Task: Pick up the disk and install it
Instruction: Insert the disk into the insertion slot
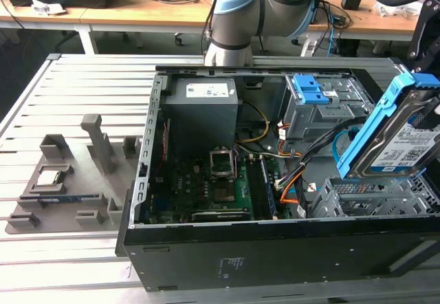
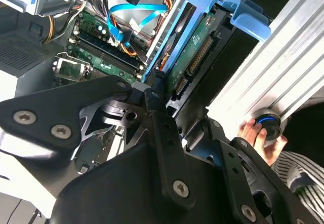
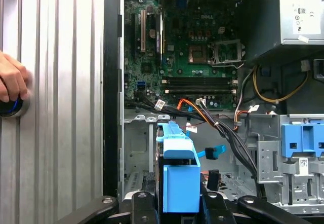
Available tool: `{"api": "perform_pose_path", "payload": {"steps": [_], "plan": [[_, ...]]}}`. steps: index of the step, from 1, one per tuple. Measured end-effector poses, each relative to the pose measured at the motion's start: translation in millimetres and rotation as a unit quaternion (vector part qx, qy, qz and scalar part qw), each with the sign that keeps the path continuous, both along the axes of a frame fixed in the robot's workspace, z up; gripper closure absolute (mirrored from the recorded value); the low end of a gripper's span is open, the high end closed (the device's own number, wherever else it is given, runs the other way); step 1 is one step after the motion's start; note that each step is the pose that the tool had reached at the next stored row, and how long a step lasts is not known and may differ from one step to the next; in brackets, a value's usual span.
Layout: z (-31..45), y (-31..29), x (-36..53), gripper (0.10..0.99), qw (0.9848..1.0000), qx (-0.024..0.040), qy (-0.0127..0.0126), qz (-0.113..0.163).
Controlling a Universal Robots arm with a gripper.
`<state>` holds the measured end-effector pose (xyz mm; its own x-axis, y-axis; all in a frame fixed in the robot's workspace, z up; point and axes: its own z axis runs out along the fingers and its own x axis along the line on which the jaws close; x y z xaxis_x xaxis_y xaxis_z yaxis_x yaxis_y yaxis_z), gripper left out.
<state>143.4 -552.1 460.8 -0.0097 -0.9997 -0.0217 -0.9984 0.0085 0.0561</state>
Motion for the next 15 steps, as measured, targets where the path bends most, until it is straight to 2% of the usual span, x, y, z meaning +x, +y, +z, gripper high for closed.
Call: {"api": "perform_pose_path", "payload": {"steps": [3,6,11,15], "plan": [[-5.8,0.0,0.0,0.722,1.0000,-0.0014,0.0000,0.000],[-16.7,-0.2,0.0,0.722,1.0000,-0.0013,0.0001,0.000],[-22.4,-0.8,0.0,0.722,1.0000,-0.0012,0.0001,0.000],[-29.8,-1.4,0.0,0.722,1.0000,-0.0013,0.0001,0.000]]}}
